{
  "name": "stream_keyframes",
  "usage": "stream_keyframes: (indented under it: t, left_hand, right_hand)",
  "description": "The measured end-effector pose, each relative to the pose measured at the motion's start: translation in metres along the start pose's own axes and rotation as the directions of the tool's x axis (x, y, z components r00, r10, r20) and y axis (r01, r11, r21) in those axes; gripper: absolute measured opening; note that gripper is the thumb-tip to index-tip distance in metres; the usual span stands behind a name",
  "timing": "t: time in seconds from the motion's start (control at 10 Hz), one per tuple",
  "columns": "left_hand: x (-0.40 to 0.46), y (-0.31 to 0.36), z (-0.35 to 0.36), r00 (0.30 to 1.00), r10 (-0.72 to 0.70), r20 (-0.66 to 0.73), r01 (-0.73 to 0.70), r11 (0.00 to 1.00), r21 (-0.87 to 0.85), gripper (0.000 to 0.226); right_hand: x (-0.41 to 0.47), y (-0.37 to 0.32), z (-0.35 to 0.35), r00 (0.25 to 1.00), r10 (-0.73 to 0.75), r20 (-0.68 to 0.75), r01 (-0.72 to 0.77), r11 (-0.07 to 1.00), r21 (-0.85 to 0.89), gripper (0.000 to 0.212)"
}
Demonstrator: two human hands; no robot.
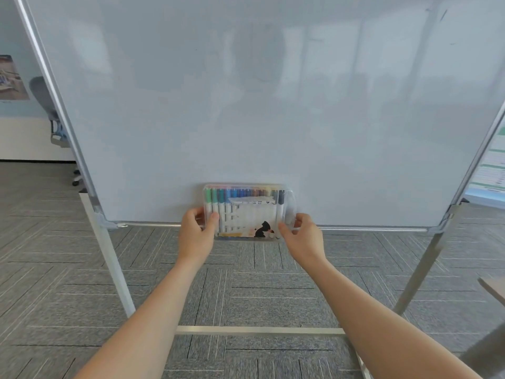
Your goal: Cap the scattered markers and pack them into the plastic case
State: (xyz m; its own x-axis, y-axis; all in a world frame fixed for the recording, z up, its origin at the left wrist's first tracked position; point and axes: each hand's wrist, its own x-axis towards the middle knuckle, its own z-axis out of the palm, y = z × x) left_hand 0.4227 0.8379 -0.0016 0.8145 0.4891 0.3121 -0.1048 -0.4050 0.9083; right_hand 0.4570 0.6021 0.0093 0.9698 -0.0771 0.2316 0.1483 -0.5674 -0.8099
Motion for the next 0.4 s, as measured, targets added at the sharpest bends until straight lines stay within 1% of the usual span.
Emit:
stream_keyframes:
  t: [0.2,0.3,0.4]
  left_hand:
    - [0.003,-0.003,-0.004,0.999,-0.009,-0.036,0.009,1.0,-0.023,0.053]
    - [0.001,0.002,-0.007,0.999,-0.014,-0.049,0.011,0.998,-0.055,0.049]
    - [-0.005,0.01,-0.007,0.994,-0.044,-0.102,0.041,0.999,-0.029,0.05]
  right_hand:
    - [0.001,0.0,0.001,1.0,0.008,-0.014,-0.008,1.0,-0.007,0.058]
    - [0.0,-0.002,-0.001,1.0,0.014,-0.028,-0.013,1.0,0.022,0.057]
    - [-0.004,-0.007,-0.004,0.998,0.053,-0.042,-0.052,0.998,0.023,0.058]
